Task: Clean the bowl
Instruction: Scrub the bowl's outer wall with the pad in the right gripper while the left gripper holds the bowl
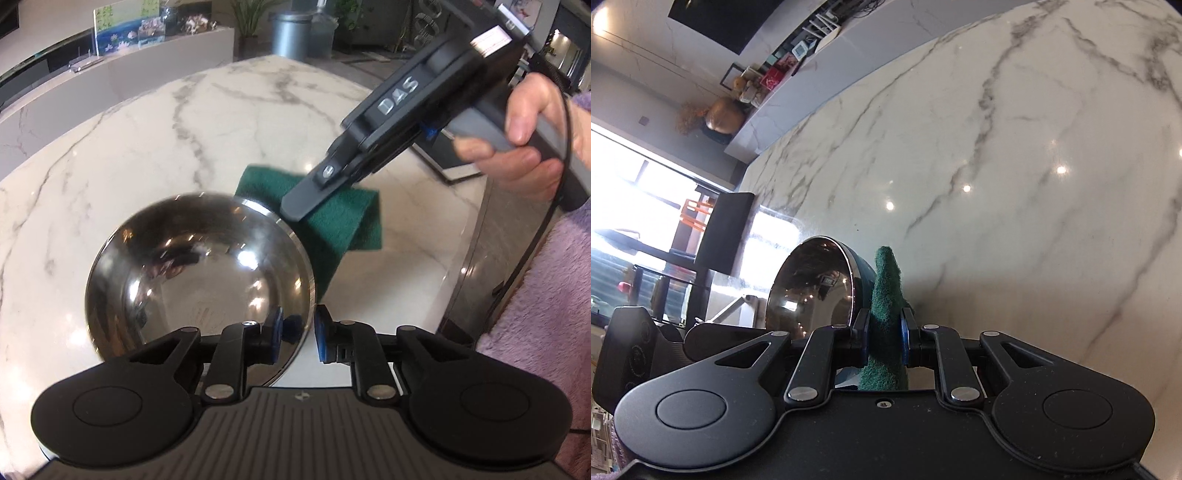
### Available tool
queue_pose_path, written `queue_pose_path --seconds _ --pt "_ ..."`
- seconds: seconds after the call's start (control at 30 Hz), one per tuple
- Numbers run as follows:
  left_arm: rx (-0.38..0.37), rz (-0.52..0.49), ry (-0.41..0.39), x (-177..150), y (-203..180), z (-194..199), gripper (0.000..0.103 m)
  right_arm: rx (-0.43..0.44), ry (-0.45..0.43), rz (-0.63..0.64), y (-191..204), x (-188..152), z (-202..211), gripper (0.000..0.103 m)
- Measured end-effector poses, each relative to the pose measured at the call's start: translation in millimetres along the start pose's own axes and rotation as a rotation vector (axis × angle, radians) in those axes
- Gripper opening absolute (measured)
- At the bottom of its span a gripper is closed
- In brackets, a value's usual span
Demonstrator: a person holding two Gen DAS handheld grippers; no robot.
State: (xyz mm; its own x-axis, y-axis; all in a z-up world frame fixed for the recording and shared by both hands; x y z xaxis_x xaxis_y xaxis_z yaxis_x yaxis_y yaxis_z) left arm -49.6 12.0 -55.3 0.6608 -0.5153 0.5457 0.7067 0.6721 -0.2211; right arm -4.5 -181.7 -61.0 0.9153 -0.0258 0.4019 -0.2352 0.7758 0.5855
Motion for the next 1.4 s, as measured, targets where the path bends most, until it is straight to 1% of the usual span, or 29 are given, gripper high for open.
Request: queue_pose_path --seconds 0.1,0.2,0.33,0.37,0.43,0.47,0.53,0.6,0.83,0.97,1.07,1.13,1.2,1.4 --pt "0.019 -0.003 -0.023 6 -7 -1 0.025 0.003 -0.001 -0.002 0 0 0 0.015" --pt "0.062 -0.004 -0.006 10 -15 -10 0.025 0.004 -0.003 -0.002 0 0 -1 0.015" --pt "0.093 0.014 -0.004 13 -20 -15 0.025 0.005 -0.01 -0.002 -1 1 -1 0.015" --pt "0.096 0.013 -0.005 13 -21 -15 0.024 0.008 -0.011 -0.002 -2 1 -1 0.015" --pt "0.098 0.009 -0.003 13 -21 -15 0.018 0.012 -0.013 -0.002 -2 1 -1 0.015" --pt "0.094 0.001 -0.001 12 -21 -15 0.015 0.014 -0.015 -0.003 -2 2 -2 0.015" --pt "0.079 -0.013 -0.001 11 -20 -14 0.015 0.019 -0.016 -0.004 -1 3 -3 0.015" --pt "0.072 -0.053 0.007 10 -20 -13 0.014 0.024 -0.017 0.0 -1 3 -3 0.015" --pt "0.035 -0.149 0.06 8 -21 -14 0.013 0.044 -0.041 -0.001 -2 5 6 0.015" --pt "0.026 -0.196 0.086 8 -23 -17 0.013 0.056 -0.067 -0.01 -6 8 16 0.015" --pt "0.023 -0.221 0.097 8 -23 -17 0.013 0.059 -0.069 -0.016 -10 9 14 0.015" --pt "0.016 -0.227 0.098 7 -22 -18 0.014 0.062 -0.062 -0.019 -11 8 9 0.015" --pt "-0.008 -0.23 0.102 8 -18 -19 0.016 0.06 -0.054 -0.02 -12 6 3 0.015" --pt "-0.044 -0.291 0.129 15 -11 -21 0.021 0.065 -0.069 -0.025 -14 5 -5 0.015"
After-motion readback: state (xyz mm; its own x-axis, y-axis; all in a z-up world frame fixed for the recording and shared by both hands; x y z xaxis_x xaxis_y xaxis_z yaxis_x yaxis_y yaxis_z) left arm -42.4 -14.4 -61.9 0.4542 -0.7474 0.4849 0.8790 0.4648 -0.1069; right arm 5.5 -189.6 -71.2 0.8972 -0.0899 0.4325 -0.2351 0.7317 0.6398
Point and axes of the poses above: each gripper's, at about its wrist camera, not at the fingertips, and z roughly against the way its jaws point, y to its left, x to its top, the point moved 1 cm from there along -z, roughly the way its jaws point, and after that the axes turned 9 degrees about z, right-handed, at the moved point
